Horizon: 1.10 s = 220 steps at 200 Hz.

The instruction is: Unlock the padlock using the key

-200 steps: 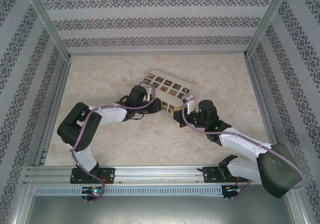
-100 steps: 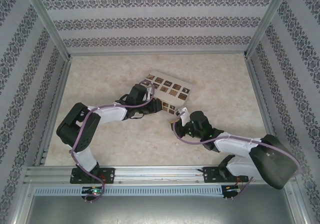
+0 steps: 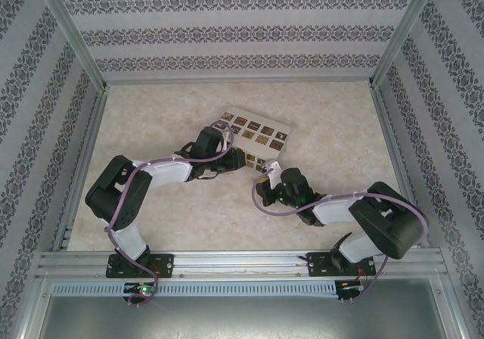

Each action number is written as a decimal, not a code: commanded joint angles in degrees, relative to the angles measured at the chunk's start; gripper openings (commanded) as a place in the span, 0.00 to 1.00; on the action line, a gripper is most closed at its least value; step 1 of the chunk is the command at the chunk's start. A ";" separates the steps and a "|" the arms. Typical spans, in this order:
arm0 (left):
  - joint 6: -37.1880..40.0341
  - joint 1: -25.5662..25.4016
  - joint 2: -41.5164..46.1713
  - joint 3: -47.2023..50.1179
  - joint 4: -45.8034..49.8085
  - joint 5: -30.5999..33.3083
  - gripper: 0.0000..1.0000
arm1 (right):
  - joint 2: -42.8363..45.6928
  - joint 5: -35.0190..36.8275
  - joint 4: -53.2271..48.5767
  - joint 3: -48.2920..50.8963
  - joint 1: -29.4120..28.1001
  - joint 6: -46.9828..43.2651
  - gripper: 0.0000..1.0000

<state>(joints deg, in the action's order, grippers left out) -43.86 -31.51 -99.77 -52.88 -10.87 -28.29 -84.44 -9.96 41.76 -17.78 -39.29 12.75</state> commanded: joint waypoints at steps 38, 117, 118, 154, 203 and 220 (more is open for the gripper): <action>-1.41 -0.51 2.64 -1.57 -1.78 -0.56 0.24 | -6.28 1.78 8.87 -4.36 0.06 -3.00 0.00; -1.31 -0.58 3.17 -1.30 -1.39 -0.16 0.24 | -9.02 1.80 9.04 -6.13 2.48 -4.05 0.00; -1.27 -0.58 3.17 -1.32 -1.41 -0.13 0.24 | -9.04 1.79 9.04 -6.17 2.56 -4.05 0.00; -1.24 -0.60 3.09 -1.47 -1.43 -0.31 0.24 | -10.51 1.28 8.96 -6.96 2.72 -4.14 0.00; -1.19 -0.60 2.91 -1.69 -1.34 -0.49 0.24 | -12.19 1.17 10.09 -7.92 2.77 -3.61 0.00; -1.12 -0.57 2.82 -1.62 -1.32 -0.45 0.24 | -12.41 1.25 10.53 -7.98 2.84 -3.53 0.00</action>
<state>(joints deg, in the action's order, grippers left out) -44.03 -31.51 -99.57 -52.88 -10.87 -27.81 -95.85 -8.60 49.78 -24.53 -37.21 9.41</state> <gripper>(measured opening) 0.241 0.049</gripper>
